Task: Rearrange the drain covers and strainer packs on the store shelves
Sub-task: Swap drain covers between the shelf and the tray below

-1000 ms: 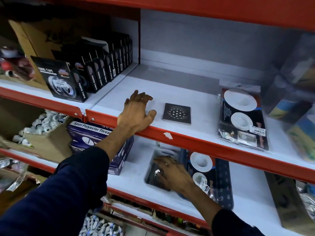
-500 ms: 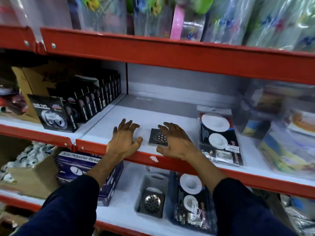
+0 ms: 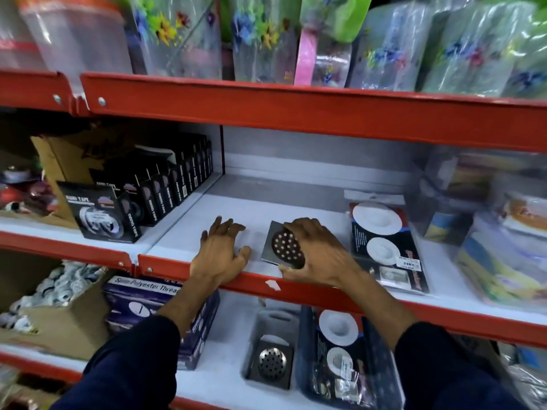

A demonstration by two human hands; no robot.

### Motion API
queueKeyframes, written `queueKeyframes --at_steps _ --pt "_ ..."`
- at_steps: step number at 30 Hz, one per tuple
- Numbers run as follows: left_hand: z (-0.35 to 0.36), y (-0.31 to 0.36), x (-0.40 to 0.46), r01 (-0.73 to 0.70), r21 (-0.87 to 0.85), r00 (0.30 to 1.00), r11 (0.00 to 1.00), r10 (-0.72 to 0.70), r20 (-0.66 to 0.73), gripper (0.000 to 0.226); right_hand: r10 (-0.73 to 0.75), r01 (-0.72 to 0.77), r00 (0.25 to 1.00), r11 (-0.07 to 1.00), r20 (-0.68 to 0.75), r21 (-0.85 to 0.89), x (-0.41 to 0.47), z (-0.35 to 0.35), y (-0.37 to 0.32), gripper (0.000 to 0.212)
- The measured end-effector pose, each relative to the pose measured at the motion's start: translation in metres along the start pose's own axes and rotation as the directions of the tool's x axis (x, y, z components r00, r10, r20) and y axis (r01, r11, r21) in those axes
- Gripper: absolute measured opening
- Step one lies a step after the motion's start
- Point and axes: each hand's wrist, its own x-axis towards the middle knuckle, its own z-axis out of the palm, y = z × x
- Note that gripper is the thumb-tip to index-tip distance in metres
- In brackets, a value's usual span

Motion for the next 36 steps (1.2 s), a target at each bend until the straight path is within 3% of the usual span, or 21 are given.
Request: queueKeyframes --at_steps 3,6,14,17,20,23,28,33,36 --pt "-0.001 0.002 -0.002 -0.008 0.013 1.000 1.000 0.008 0.005 0.063 -0.076 0.073 0.987 0.997 -0.140 -0.028 -0.035 -0.007 -0.015 0.100" --pt "-0.002 0.003 -0.004 -0.015 -0.002 1.000 1.000 0.015 0.011 0.064 -0.141 0.139 0.974 0.990 -0.178 -0.025 -0.069 -0.004 -0.027 0.094" --pt "-0.002 0.005 -0.006 -0.016 -0.022 1.000 1.000 0.016 -0.010 0.060 -0.301 0.304 0.951 0.952 -0.063 0.044 -0.130 0.059 -0.037 0.090" --pt "0.000 0.004 -0.004 -0.008 -0.021 1.000 1.000 0.007 -0.014 0.059 -0.227 0.225 0.974 0.969 0.006 0.101 -0.138 0.104 -0.035 0.088" --pt "0.003 0.002 -0.002 -0.003 -0.022 1.000 1.000 0.003 -0.020 0.058 -0.046 0.029 0.987 0.993 0.152 0.115 -0.129 0.146 -0.030 0.090" --pt "0.003 0.002 -0.001 -0.001 -0.028 1.000 1.000 0.001 -0.027 0.058 0.059 -0.101 0.926 0.990 0.374 0.094 -0.108 0.181 -0.027 0.091" --pt "0.003 0.002 -0.001 -0.007 -0.042 0.999 0.999 0.006 -0.032 0.058 0.079 -0.124 0.790 0.992 0.608 0.033 -0.082 0.221 -0.029 0.082" --pt "0.005 0.000 0.001 -0.014 -0.042 0.999 0.999 0.012 -0.052 0.057 0.065 -0.124 0.749 0.991 0.660 0.043 -0.079 0.234 -0.030 0.093" --pt "0.006 -0.001 0.002 -0.023 -0.034 0.999 0.999 0.022 -0.049 0.058 0.032 -0.097 0.801 0.992 0.598 0.076 -0.083 0.220 -0.031 0.093"
